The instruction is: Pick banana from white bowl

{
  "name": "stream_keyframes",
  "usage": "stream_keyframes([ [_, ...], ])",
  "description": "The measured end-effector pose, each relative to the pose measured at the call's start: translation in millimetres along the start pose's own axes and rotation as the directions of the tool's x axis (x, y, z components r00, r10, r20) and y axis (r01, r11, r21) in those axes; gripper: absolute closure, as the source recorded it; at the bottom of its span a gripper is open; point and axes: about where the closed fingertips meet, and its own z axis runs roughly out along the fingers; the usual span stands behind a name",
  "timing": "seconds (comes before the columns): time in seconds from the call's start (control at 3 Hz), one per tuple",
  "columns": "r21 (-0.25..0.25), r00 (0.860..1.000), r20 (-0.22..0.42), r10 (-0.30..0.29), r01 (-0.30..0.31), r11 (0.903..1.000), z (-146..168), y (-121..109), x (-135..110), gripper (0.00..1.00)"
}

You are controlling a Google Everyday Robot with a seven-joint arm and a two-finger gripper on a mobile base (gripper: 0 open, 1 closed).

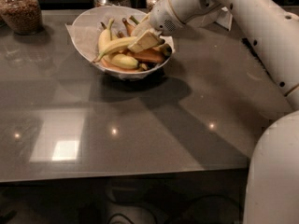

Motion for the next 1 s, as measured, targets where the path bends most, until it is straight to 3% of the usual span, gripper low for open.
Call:
stream_keyframes([
  [0.33, -0.004, 1.0, 0.001, -0.001, 0.001, 1.0, -1.4, 2.1, -1.0, 0.89],
  [0.67, 0.008, 1.0, 0.012, -0.017, 0.017, 0.9998, -13.8, 5.6, -8.7, 1.0],
  [1.0, 0.065, 0.998, 0.032, -0.061, 0.059, 0.9961, -42.3, 8.7, -20.1, 1.0],
])
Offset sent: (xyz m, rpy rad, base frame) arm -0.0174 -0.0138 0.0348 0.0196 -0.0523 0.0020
